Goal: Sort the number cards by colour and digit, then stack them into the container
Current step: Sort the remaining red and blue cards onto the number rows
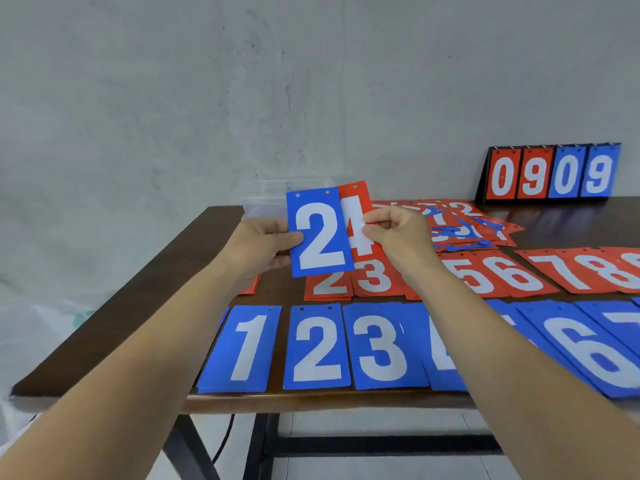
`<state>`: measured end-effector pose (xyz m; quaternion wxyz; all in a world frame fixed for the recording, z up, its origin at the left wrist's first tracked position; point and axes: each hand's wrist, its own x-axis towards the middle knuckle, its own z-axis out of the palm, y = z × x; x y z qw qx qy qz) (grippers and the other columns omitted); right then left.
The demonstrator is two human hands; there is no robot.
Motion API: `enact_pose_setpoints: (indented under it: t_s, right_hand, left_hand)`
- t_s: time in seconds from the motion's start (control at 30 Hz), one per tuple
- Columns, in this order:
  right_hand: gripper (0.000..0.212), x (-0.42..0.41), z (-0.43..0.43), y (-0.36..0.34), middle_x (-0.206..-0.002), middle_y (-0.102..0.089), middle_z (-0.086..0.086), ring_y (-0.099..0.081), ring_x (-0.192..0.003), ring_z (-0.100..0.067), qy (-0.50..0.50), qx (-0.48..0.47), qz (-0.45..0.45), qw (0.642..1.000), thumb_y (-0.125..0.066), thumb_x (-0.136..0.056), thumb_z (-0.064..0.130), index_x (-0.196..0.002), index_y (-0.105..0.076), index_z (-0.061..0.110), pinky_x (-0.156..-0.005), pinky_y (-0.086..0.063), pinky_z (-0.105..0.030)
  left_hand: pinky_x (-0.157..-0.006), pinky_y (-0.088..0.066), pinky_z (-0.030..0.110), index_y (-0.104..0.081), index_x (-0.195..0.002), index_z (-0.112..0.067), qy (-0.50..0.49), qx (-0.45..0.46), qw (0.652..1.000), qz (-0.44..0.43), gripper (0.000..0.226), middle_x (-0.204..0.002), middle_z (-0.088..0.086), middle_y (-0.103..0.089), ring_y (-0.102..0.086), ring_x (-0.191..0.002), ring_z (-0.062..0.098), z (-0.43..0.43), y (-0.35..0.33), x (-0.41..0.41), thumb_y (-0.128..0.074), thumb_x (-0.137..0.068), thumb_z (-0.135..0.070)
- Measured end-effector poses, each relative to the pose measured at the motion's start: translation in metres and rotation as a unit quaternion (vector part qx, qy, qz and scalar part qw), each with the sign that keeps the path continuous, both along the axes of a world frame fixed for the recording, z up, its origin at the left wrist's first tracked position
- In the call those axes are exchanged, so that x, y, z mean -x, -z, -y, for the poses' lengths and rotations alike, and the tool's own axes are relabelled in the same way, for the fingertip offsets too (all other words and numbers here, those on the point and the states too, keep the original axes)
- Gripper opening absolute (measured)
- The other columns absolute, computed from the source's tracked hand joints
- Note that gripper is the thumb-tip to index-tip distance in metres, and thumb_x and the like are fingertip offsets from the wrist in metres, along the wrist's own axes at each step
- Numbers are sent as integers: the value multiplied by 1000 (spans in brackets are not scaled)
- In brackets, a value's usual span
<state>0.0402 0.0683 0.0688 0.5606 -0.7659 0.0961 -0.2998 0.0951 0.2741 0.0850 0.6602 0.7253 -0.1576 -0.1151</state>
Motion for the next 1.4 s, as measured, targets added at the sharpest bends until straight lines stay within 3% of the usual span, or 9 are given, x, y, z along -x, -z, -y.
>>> enact_pose_setpoints:
  t_s: [0.27,0.4,0.53,0.67,0.8,1.0,1.1,1.2,1.4]
  right_hand:
    - [33,44,13,12,-102,-62,2,-61,-85,-5,55,-7,-28,998,-67,-87,4,-118,-62,14,-59,-47,-9]
    - [40,52,25,16,-107,-65,-4,-65,-96,-16,71,-7,-46,996,-68,-87,5,-123,-59,15,-68,-53,-21]
    - [43,58,42,20,-112,-66,-10,-65,-100,-23,96,-7,-65,993,-69,-86,5,-125,-57,17,-79,-57,-35]
    - [43,64,64,23,-113,-66,-9,-65,-91,-19,121,-3,-68,990,-67,-87,4,-127,-56,14,-61,-52,-24]
    - [44,61,86,25,-121,-63,-11,-63,-106,-25,157,25,-91,983,-69,-86,5,-127,-56,12,-77,-56,-33]
    - [44,48,104,36,-126,-60,-12,-63,-103,-22,159,30,-135,978,-67,-88,4,-129,-53,11,-59,-48,-20]
    - [45,38,109,44,-126,-61,-10,-63,-109,-26,146,36,-157,976,-68,-87,5,-129,-54,12,-71,-56,-29]
    - [45,26,113,51,-125,-62,-10,-63,-109,-25,133,62,-179,973,-70,-85,6,-128,-55,12,-85,-56,-36]
    - [47,13,116,60,-127,-60,-9,-58,-115,-23,127,171,-238,948,-67,-89,12,-133,-50,14,-83,-49,-28]
  left_hand:
    - [-84,-58,36,-70,-104,-9,15,-69,998,-2,17,-97,4,-76,-73,-89,19,-26,29,29,-69,-88,-15]
    - [-63,-57,20,-67,-97,-16,16,-117,993,9,9,-94,0,-75,-71,-83,12,-22,37,44,-69,-88,-16]
    - [-66,-57,22,-59,-89,-23,6,-145,989,16,13,-92,1,-73,-69,-86,12,-19,45,57,-69,-87,-15]
    - [-72,-58,29,-56,-94,-19,-21,-208,977,51,16,-81,-1,-69,-66,-84,13,-17,54,62,-70,-87,-16]
    - [-64,-51,20,-61,-114,-12,-56,-332,933,125,31,-76,-6,-63,-61,-79,11,-11,64,63,-72,-87,-20]
    - [-72,-58,34,-58,-100,-17,-108,-489,846,184,24,-85,-1,-66,-64,-79,16,-3,73,66,-70,-85,-32]
    - [-67,-57,29,-60,-104,-19,-125,-539,814,180,29,-86,-6,-64,-62,-76,11,2,75,68,-68,-85,-39]
    - [-61,-53,25,-56,-111,-21,-138,-567,792,178,36,-91,-8,-62,-60,-81,10,7,76,72,-66,-86,-44]
    - [-77,-53,30,-38,-142,-25,-157,-570,779,209,67,-120,-5,-59,-56,-109,14,11,74,72,-69,-85,-44]
